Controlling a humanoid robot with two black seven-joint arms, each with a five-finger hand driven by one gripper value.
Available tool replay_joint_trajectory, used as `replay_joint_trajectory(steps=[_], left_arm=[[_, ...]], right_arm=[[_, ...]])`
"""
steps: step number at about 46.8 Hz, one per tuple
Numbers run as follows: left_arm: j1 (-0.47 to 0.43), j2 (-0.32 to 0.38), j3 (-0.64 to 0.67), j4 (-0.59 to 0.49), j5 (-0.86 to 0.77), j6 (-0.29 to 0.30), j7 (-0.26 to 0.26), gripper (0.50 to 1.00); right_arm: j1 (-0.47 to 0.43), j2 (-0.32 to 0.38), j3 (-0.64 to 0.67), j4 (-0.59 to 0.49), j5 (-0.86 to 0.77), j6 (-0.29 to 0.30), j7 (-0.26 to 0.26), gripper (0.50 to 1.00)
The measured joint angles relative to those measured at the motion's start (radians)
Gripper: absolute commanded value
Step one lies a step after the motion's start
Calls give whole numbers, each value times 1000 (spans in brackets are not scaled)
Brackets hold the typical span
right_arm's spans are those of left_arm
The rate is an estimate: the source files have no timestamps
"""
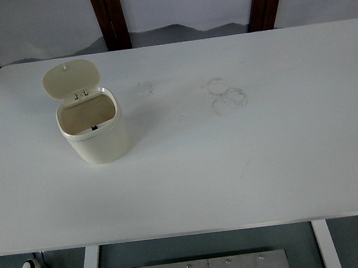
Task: Open trash bin
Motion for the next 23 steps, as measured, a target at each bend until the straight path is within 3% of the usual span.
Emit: replay_joint_trajectory(steps=[8,23], left_arm=[[85,-18,-14,46,-1,-23,-60,1000],[172,-55,-18,77,-64,-20,-66,1000]], right_arm=[[0,0,0,0,-1,0,0,995],[0,0,0,0,0,0,0,995]])
